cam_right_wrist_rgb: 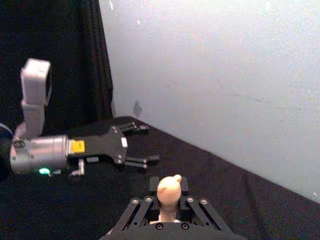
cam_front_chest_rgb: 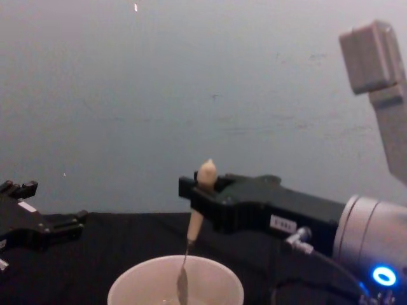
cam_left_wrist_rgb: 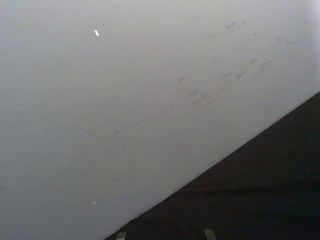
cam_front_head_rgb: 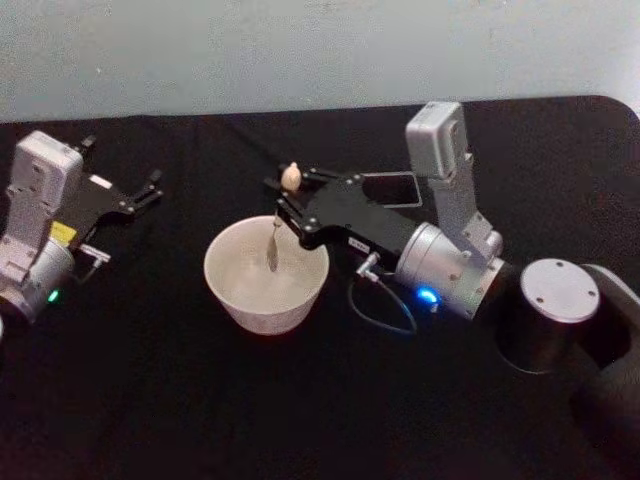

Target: Pick up the stirring spoon with one hand, stir inside the cup, then place it back in its original position.

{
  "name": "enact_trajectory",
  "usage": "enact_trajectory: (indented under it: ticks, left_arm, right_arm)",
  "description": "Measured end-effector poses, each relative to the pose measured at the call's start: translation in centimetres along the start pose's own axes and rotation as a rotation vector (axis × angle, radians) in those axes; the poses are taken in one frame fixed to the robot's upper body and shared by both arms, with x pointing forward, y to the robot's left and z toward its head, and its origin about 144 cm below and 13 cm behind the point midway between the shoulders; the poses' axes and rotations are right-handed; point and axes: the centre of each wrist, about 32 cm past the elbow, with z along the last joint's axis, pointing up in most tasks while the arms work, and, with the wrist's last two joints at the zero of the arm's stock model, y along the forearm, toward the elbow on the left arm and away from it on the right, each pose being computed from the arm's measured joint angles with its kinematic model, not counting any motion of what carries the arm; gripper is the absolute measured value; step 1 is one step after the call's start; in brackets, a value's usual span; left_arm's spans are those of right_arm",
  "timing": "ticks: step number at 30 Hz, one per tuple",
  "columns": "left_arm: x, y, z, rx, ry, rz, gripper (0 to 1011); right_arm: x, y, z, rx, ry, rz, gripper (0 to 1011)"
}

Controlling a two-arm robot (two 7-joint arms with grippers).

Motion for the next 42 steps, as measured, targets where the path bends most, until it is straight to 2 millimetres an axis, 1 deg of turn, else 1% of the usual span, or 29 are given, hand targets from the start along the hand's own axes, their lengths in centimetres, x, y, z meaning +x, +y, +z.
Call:
enact_trajectory:
  ticks: [4, 7, 8, 11, 19, 22, 24, 25, 31, 37, 42]
  left_arm:
    - [0.0, 0.0, 0.0, 0.000, 0.000, 0.000, 1001]
    - [0.0, 0.0, 0.0, 0.000, 0.000, 0.000, 1001]
    - [0.0, 0.0, 0.0, 0.000, 0.000, 0.000, 1001]
    - [0.0, 0.0, 0.0, 0.000, 0.000, 0.000, 1001]
    - [0.0, 0.0, 0.0, 0.000, 0.000, 0.000, 1001]
    - [0.0, 0.0, 0.0, 0.000, 0.000, 0.000, 1001]
    - [0.0, 0.0, 0.0, 0.000, 0.000, 0.000, 1001]
    - [0.0, 0.0, 0.0, 0.000, 0.000, 0.000, 1001]
    - [0.0, 0.0, 0.0, 0.000, 0.000, 0.000, 1001]
    - [0.0, 0.0, 0.0, 0.000, 0.000, 0.000, 1001]
    - [0.0, 0.0, 0.0, 0.000, 0.000, 0.000, 1001]
  right_arm:
    - [0.0, -0.2, 0.8, 0.027, 0.005, 0.007, 214]
    - [0.1, -0.7, 2.2, 0.077, 0.010, 0.011, 213]
    - [0.1, -0.7, 2.2, 0.077, 0.010, 0.011, 214]
    - [0.4, -1.3, 3.5, 0.128, 0.013, 0.009, 214]
    - [1.2, -2.9, 5.5, 0.196, -0.007, -0.031, 213]
    - [1.4, -3.4, 5.9, 0.200, -0.017, -0.051, 214]
    - [1.8, -4.2, 6.3, 0.203, -0.030, -0.086, 214]
    - [1.8, -4.2, 6.3, 0.203, -0.030, -0.086, 214]
    - [2.3, -6.2, 6.8, 0.178, -0.046, -0.143, 213]
    - [2.2, -7.6, 6.9, 0.126, -0.058, -0.186, 214]
    - [2.1, -8.1, 6.6, 0.095, -0.060, -0.205, 213]
